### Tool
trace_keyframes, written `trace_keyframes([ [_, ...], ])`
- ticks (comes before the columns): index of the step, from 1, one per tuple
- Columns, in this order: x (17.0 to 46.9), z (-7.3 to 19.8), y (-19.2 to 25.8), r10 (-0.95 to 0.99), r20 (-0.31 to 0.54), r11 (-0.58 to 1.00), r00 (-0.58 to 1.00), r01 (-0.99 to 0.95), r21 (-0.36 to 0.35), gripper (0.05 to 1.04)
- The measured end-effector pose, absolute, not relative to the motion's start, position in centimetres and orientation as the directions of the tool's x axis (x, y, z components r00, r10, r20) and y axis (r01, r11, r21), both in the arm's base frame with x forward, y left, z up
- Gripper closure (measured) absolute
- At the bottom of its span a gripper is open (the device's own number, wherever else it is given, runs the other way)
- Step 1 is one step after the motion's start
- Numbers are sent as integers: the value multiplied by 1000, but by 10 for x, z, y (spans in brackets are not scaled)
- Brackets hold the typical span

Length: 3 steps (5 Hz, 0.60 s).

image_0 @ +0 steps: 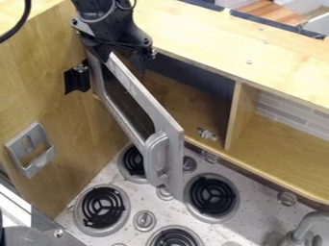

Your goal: Close microwave

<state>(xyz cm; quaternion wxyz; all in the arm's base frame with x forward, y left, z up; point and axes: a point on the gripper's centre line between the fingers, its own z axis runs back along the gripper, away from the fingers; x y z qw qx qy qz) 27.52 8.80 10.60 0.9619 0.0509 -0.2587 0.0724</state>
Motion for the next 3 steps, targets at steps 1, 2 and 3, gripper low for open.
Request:
trace_keyframes([
  [1, 273, 100, 86, 118, 487, 985, 865, -165, 54, 85],
  [2, 271, 97, 94, 117, 488, 987, 865, -155, 38, 85],
  [3, 267, 98, 105, 106, 490, 987, 865, -151, 52, 85],
])
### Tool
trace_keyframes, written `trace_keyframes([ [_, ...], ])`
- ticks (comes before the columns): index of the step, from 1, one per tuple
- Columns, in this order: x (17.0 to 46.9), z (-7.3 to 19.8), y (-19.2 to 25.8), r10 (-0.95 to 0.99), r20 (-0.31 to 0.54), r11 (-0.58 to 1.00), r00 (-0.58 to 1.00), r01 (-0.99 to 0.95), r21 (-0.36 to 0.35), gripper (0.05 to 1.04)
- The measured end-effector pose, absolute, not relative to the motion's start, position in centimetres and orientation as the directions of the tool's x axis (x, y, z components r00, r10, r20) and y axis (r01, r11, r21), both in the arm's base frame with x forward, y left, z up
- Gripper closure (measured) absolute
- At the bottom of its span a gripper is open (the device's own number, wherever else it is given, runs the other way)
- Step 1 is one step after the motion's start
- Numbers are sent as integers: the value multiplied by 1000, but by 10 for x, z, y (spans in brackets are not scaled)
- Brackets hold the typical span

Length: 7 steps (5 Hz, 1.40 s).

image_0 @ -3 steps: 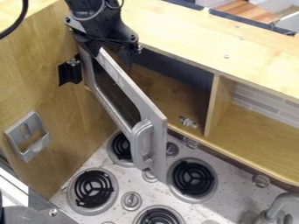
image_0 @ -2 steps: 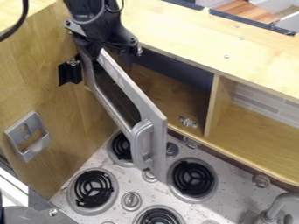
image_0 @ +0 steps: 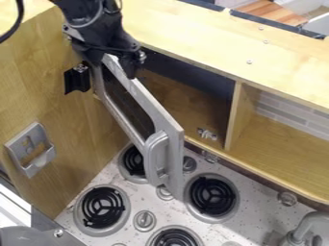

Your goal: Close microwave

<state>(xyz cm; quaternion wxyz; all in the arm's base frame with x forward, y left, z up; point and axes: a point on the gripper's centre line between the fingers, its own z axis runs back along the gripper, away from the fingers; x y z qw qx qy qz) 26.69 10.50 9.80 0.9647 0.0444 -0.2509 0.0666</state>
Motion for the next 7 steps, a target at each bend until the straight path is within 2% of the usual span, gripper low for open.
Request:
trace_keyframes([
  [1, 260, 93, 113, 64, 479, 989, 875, -121, 88, 85],
  [2, 252, 75, 111, 27, 441, 989, 897, -87, 116, 85],
  [3, 242, 57, 94, -29, 409, 992, 912, -25, 127, 85],
  [4, 238, 54, 74, -70, 412, 992, 909, 22, 121, 85],
  [6, 257, 42, 65, -14, 423, 993, 906, -39, 115, 85],
  [7, 278, 32, 66, 21, 407, 989, 913, -79, 127, 85],
])
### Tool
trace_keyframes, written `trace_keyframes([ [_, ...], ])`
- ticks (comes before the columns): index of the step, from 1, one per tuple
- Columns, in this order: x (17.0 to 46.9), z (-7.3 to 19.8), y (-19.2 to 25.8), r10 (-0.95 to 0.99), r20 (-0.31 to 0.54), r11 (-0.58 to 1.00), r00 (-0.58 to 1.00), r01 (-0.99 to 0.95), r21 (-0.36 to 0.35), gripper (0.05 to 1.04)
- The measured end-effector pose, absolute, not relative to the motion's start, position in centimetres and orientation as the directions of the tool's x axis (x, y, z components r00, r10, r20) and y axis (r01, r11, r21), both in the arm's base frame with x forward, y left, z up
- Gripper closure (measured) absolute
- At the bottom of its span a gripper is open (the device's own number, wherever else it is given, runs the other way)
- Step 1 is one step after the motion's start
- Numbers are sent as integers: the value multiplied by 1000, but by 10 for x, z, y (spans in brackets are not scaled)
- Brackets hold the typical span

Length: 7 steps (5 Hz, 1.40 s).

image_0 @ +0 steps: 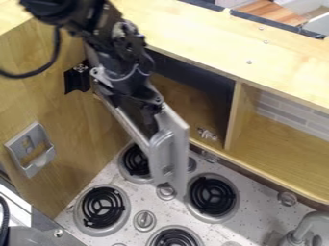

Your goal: Close microwave

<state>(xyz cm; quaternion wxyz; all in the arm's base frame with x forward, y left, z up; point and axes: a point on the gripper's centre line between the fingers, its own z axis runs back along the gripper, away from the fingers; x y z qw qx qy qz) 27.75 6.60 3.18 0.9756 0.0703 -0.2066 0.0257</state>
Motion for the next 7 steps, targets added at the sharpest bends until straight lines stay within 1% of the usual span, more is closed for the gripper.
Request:
trace_keyframes([
  [1, 296, 25, 66, 48, 401, 987, 915, -105, 123, 85],
  [2, 312, 28, 66, 101, 403, 986, 910, -146, 83, 85],
  [3, 328, 27, 67, 137, 410, 982, 902, -179, 65, 85],
  [5, 357, 24, 68, 222, 422, 969, 879, -246, 4, 85],
  [6, 366, 15, 70, 231, 403, 967, 886, -255, 8, 85],
  [7, 369, 4, 73, 254, 366, 962, 895, -273, 3, 85],
])
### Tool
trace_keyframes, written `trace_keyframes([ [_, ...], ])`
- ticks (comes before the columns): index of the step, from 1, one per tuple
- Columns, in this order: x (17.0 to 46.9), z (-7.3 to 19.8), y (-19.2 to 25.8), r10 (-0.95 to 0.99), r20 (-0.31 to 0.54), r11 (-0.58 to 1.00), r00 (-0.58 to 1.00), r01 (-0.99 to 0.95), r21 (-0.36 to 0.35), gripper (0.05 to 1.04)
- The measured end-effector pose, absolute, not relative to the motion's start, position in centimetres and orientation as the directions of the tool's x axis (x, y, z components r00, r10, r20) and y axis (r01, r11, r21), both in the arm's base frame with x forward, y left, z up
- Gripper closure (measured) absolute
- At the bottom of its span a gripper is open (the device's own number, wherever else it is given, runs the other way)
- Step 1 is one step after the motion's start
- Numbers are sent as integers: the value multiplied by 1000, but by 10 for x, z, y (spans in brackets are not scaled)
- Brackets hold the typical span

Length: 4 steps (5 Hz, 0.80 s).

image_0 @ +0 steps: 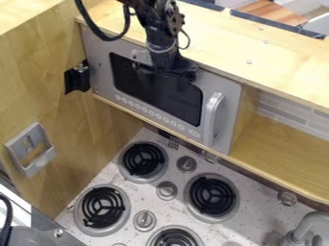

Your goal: Close microwave

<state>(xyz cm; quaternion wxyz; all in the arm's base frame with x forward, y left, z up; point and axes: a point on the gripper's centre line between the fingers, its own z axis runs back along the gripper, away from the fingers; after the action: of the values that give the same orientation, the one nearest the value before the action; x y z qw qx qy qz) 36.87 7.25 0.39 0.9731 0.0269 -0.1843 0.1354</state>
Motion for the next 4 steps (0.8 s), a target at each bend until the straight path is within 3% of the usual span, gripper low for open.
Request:
trace_keyframes([
  [2, 368, 5, 85, 238, 359, 960, 902, -274, 51, 85],
  [4, 356, 65, 107, 297, 453, 932, 841, -358, 53, 85],
])
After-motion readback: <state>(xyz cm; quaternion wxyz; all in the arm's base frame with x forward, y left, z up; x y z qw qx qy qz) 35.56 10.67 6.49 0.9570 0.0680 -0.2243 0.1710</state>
